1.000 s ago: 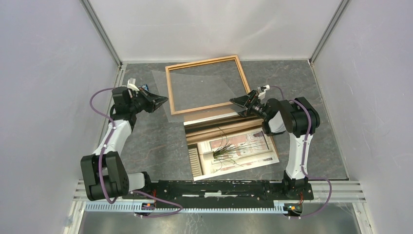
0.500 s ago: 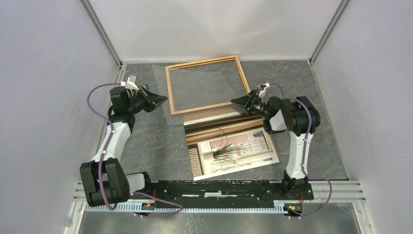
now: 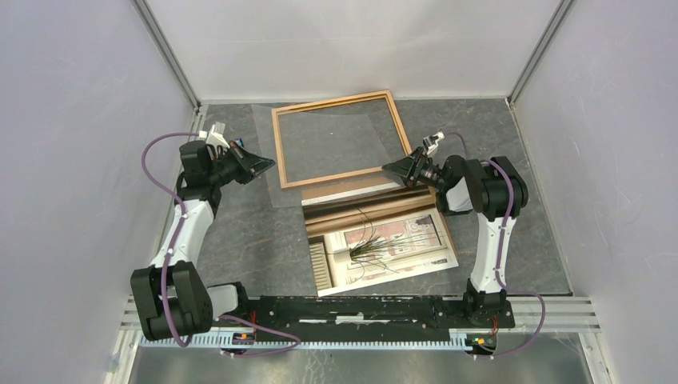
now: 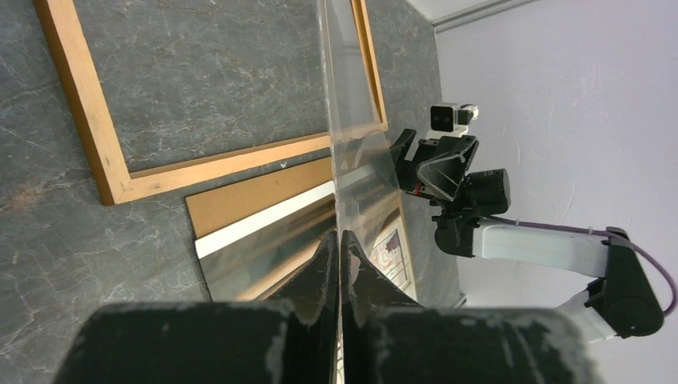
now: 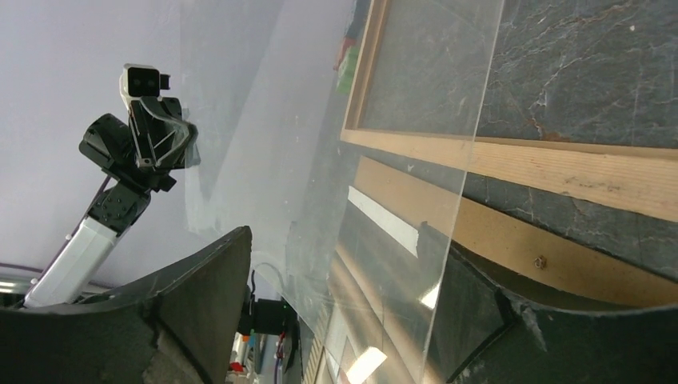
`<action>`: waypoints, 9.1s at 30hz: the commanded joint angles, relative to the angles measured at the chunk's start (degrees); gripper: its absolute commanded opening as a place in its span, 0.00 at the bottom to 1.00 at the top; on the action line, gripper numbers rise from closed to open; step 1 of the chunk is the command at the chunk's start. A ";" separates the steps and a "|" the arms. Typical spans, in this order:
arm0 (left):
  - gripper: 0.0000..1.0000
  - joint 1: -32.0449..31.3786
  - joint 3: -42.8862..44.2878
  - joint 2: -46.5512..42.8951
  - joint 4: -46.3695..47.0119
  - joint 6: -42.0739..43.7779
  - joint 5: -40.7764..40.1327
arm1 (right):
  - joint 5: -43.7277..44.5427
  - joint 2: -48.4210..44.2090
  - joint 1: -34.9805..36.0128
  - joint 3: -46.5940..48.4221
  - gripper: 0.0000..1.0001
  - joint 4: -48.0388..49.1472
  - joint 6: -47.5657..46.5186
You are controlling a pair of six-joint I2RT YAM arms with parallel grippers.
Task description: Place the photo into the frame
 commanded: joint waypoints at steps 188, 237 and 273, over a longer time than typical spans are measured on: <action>1.00 -9.18 11.94 43.86 35.32 -12.05 -26.76 | 8.85 -2.32 1.53 42.35 0.00 -65.03 -29.79; 1.00 2.81 2.44 14.05 22.90 -1.57 -32.35 | 6.04 -5.51 13.67 44.82 0.00 -46.65 -10.12; 1.00 -3.36 12.62 36.83 24.34 -4.14 -27.29 | -5.15 1.75 4.01 33.45 0.00 -25.71 -1.98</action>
